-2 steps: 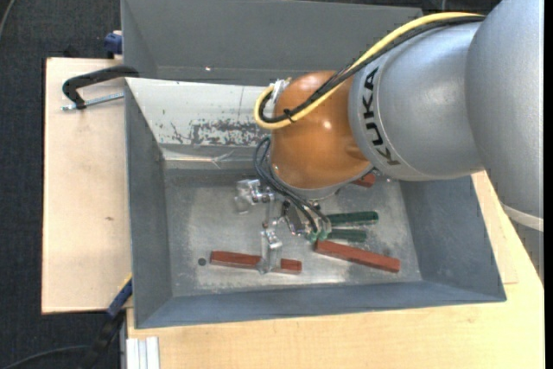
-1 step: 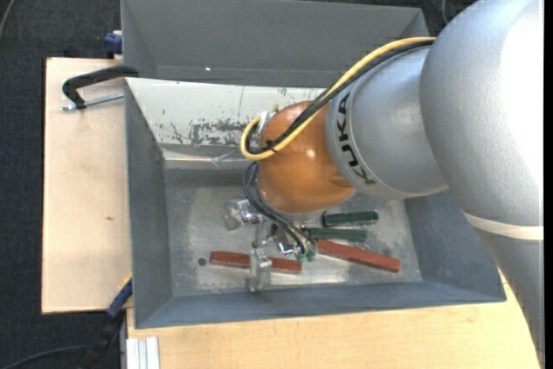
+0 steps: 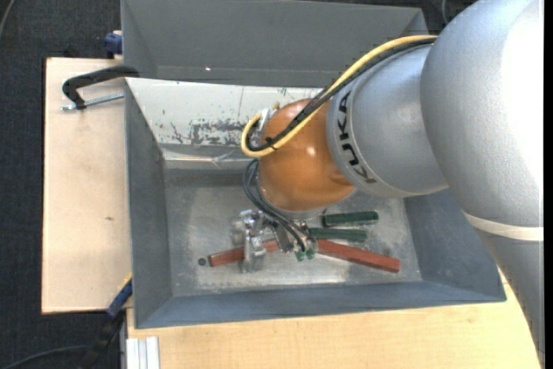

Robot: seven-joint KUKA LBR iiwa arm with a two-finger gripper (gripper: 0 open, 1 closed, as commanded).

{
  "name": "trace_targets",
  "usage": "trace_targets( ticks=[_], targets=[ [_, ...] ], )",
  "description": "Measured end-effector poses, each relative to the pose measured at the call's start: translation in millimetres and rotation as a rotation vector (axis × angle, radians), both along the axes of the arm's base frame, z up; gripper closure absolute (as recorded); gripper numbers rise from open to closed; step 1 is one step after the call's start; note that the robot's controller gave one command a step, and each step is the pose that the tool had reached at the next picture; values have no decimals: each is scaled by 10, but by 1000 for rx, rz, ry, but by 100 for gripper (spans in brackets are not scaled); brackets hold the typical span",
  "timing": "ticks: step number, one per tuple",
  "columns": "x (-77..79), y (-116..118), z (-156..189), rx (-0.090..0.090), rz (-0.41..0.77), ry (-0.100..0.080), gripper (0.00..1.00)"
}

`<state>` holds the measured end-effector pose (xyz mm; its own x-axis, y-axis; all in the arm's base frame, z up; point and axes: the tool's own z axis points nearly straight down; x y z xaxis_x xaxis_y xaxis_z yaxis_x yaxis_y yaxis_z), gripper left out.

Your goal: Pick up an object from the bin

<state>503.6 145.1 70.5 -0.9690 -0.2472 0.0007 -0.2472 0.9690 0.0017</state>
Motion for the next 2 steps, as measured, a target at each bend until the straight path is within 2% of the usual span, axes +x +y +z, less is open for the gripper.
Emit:
trace_targets(
  ticks=[1, 2],
  targets=[
    [246, -502, 1180, 0, 158, -16, 100],
    [947, -43, 2087, 1, 433, -16, 100]
  ],
)
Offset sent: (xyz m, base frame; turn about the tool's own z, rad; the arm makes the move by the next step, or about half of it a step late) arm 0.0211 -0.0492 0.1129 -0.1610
